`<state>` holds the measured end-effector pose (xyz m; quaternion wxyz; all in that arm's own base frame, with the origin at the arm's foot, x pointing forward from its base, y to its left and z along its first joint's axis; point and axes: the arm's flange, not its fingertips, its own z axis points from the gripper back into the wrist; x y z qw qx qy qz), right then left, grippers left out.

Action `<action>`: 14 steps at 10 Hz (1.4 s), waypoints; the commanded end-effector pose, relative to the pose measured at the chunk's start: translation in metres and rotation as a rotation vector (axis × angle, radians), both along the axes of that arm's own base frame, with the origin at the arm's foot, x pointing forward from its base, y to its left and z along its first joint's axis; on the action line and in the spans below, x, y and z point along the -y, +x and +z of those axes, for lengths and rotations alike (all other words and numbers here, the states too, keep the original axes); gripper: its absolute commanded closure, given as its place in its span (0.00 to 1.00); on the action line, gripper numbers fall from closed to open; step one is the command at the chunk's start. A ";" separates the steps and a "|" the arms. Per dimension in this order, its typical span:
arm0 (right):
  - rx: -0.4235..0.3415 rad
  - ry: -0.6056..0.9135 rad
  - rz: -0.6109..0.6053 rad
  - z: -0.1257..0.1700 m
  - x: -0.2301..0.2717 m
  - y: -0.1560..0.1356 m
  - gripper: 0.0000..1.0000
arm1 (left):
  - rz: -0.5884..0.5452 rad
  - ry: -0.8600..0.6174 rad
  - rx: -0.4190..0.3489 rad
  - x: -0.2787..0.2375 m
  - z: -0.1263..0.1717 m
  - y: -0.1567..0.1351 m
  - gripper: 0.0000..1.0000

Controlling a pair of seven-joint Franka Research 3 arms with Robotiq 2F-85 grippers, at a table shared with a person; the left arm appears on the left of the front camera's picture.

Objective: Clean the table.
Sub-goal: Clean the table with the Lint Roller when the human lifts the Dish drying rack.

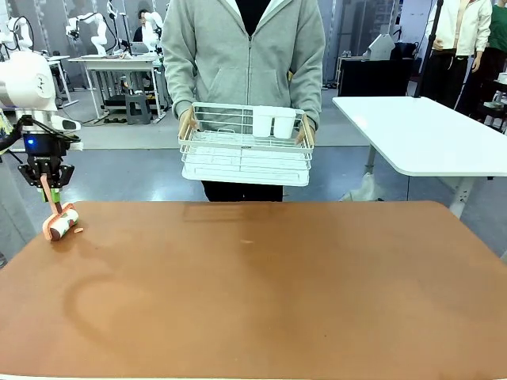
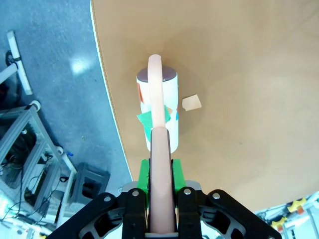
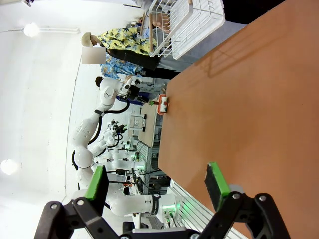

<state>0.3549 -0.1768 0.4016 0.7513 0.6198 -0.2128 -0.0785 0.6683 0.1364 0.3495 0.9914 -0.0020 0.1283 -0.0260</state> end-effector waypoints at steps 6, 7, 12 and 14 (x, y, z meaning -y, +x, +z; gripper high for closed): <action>0.013 0.012 -0.005 0.003 -0.001 0.000 0.00 | -0.019 -0.023 -0.054 0.044 -0.034 -0.011 0.79; 0.013 0.012 -0.005 0.003 -0.001 0.000 0.00 | -0.010 -0.039 -0.076 0.052 -0.038 -0.019 0.79; 0.013 0.012 -0.005 0.003 -0.001 0.000 0.00 | -0.005 -0.244 -0.065 0.142 -0.036 -0.049 0.79; 0.013 0.012 -0.005 0.003 -0.001 0.000 0.00 | -0.071 -0.276 -0.064 0.183 -0.029 -0.056 0.79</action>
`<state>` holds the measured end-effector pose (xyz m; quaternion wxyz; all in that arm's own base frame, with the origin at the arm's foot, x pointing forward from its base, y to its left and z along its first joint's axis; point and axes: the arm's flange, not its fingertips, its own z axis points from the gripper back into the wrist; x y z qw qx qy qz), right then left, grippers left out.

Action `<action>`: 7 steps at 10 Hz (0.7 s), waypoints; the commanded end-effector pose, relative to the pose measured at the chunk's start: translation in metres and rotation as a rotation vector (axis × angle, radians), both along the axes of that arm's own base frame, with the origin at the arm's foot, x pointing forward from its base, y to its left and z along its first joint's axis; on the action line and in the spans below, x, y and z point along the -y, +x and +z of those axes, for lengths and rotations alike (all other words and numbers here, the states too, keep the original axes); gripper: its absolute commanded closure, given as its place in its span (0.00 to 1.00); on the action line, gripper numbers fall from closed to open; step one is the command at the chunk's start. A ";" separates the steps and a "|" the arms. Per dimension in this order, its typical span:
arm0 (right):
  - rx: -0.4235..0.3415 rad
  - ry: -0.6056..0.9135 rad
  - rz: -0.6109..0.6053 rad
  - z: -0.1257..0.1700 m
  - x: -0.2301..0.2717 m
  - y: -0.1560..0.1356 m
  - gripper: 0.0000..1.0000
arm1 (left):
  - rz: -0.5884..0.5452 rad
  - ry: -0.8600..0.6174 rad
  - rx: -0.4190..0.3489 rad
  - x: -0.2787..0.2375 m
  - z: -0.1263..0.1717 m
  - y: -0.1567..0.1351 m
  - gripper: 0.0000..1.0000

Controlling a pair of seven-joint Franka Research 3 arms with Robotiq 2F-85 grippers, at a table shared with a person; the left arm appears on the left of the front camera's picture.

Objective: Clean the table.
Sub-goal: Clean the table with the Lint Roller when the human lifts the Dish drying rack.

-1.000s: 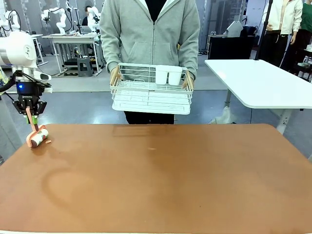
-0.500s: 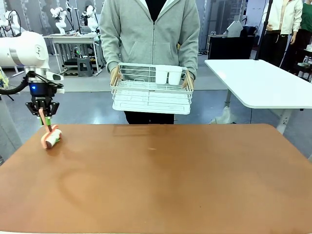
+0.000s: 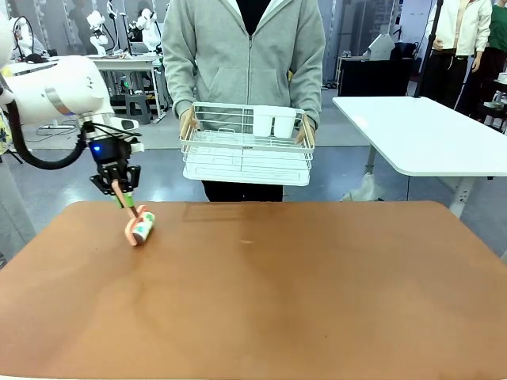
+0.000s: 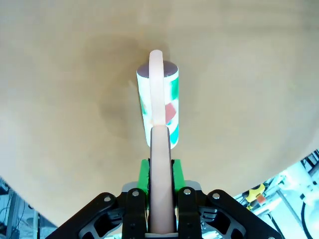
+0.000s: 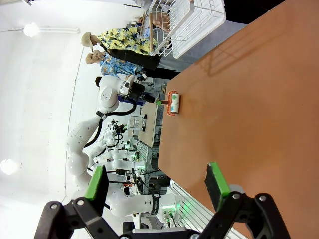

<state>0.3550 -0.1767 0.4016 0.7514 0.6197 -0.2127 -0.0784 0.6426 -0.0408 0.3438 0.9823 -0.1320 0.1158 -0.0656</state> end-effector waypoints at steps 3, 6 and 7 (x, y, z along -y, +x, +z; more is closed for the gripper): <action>0.013 0.013 -0.005 0.003 -0.001 0.000 0.00 | -0.058 -0.063 -0.011 0.038 0.003 -0.034 0.79; 0.013 0.013 -0.005 0.003 -0.001 0.000 0.00 | -0.093 -0.059 0.119 0.072 0.061 -0.050 0.79; 0.013 0.013 -0.005 0.003 -0.001 0.000 0.00 | -0.130 -0.058 0.093 0.078 0.083 -0.050 0.79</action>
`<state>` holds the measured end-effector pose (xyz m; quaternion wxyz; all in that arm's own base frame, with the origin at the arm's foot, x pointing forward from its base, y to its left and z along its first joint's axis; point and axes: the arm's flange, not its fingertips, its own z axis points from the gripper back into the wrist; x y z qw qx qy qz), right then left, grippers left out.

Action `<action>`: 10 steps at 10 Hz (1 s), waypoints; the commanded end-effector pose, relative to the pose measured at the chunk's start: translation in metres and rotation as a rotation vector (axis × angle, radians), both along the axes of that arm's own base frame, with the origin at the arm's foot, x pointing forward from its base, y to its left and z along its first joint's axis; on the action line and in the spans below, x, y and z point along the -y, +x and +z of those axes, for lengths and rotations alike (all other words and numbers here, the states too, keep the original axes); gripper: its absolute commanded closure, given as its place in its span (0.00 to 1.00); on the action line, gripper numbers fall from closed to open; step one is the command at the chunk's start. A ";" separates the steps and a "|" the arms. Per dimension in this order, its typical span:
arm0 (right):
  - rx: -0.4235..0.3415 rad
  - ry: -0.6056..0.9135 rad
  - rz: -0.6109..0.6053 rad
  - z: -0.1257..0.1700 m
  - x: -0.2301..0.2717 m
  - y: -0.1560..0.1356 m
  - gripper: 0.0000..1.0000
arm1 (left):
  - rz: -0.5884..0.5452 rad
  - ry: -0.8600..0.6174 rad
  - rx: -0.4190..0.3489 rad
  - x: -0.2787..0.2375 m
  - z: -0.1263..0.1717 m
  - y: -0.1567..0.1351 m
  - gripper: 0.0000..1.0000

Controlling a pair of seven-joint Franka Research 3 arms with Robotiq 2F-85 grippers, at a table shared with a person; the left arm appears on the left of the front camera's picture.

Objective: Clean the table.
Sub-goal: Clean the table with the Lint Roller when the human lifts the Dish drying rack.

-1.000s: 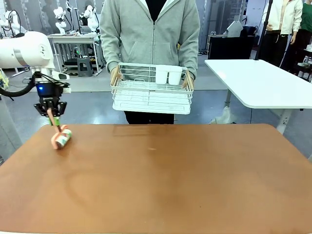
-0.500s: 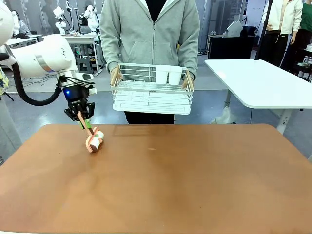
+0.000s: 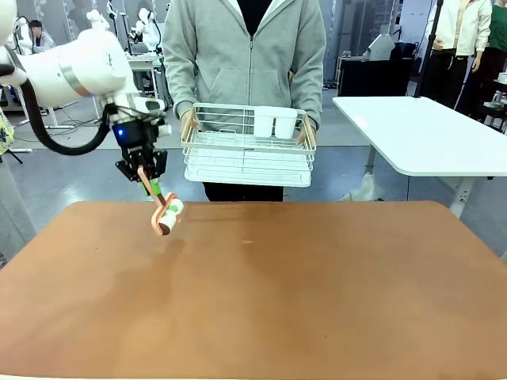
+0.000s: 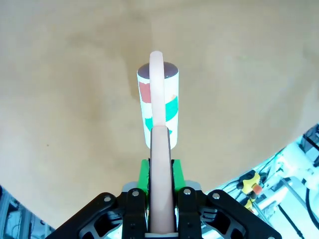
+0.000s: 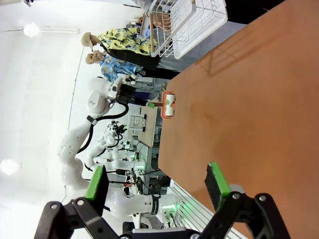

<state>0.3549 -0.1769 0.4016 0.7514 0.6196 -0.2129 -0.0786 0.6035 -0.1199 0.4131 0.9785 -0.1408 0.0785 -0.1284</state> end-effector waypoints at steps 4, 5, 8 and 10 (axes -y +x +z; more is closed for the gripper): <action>0.013 0.013 -0.005 0.003 -0.001 0.000 0.00 | 0.020 0.070 0.096 0.018 0.091 -0.026 0.79; 0.013 0.013 -0.005 0.003 -0.001 0.000 0.00 | 0.050 0.087 0.127 0.021 0.101 -0.026 0.79; 0.013 0.013 -0.005 0.003 -0.001 0.000 0.00 | 0.070 0.110 0.137 0.022 0.105 -0.029 0.79; 0.013 0.013 -0.005 0.003 -0.001 0.000 0.00 | 0.056 0.109 0.149 0.024 0.117 -0.039 0.79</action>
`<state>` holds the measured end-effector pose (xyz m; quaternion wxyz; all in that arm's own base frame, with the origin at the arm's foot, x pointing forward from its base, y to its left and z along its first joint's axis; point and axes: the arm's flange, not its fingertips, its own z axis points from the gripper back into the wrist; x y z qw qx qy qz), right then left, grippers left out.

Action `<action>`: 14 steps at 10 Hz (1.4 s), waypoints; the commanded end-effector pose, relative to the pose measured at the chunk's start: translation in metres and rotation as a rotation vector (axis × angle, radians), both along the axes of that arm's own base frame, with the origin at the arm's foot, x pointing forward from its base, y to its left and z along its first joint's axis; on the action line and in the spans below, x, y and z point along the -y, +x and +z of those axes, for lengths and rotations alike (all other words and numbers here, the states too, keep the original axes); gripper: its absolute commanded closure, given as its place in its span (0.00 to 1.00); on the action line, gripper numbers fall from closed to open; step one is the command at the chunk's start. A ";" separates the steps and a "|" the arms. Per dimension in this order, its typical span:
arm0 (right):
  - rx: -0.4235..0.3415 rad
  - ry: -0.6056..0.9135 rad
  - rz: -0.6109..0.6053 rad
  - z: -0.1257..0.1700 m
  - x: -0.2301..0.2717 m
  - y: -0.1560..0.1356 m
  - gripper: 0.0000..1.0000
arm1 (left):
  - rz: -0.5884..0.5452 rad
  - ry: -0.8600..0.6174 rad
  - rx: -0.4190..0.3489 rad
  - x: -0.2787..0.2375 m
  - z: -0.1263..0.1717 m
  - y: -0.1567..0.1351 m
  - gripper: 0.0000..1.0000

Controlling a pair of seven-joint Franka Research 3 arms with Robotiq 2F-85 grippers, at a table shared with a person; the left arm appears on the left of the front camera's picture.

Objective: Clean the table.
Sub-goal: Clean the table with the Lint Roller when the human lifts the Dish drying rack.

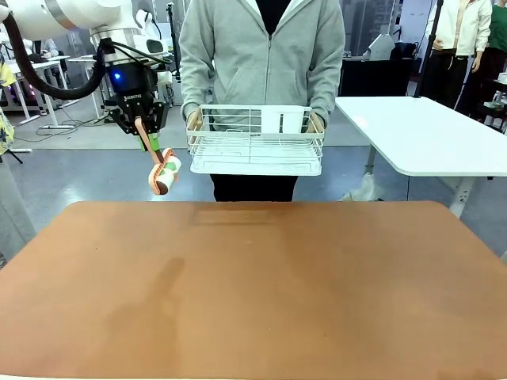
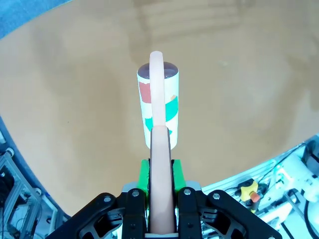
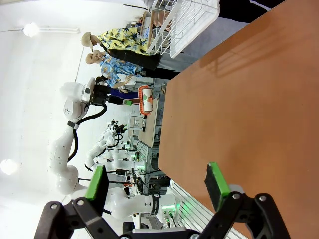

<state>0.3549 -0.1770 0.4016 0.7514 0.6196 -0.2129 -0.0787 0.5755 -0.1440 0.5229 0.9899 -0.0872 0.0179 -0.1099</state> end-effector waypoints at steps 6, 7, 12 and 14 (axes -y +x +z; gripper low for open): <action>0.013 0.013 -0.005 0.003 -0.001 0.000 0.00 | 0.021 0.177 0.212 -0.140 0.095 -0.076 0.79; 0.013 0.013 -0.005 0.003 -0.001 0.000 0.00 | 0.057 0.148 0.226 -0.181 0.108 -0.083 0.79; 0.013 0.013 -0.005 0.003 -0.001 0.000 0.00 | 0.107 0.105 0.189 -0.262 0.108 -0.082 0.79; 0.013 0.013 -0.005 0.003 -0.001 0.000 0.00 | 0.099 0.123 0.203 -0.274 0.105 -0.087 0.79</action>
